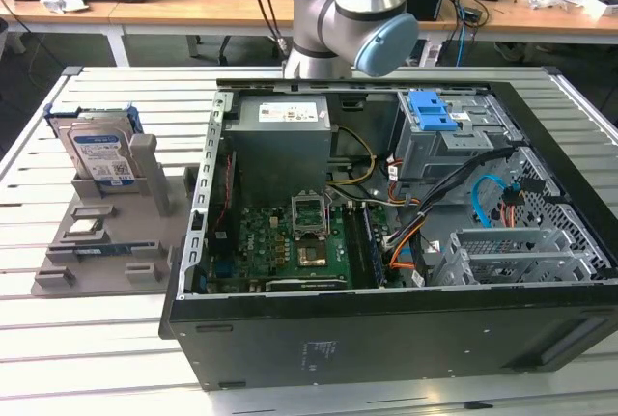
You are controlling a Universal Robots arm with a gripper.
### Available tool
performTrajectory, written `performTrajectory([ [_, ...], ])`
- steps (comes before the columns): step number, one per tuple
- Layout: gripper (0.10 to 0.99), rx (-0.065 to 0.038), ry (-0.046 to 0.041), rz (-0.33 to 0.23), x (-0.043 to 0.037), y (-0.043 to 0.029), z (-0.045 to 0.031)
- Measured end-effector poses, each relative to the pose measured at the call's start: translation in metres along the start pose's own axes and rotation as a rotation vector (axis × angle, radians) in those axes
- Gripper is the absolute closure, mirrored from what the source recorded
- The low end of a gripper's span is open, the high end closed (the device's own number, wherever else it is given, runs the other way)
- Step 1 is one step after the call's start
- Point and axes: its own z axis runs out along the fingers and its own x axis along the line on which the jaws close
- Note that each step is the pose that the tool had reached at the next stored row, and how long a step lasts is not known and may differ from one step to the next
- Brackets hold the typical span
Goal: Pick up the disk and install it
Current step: 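Reach for the disk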
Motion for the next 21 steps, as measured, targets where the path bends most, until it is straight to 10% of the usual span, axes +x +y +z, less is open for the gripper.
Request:
performTrajectory([
  [14,0.98,0.001,-0.0002,0.0,0.027,-0.0018,0.0],
  [21,0.98,0.016,0.0025,0.0,-0.017,0.0077,0.0048],
])
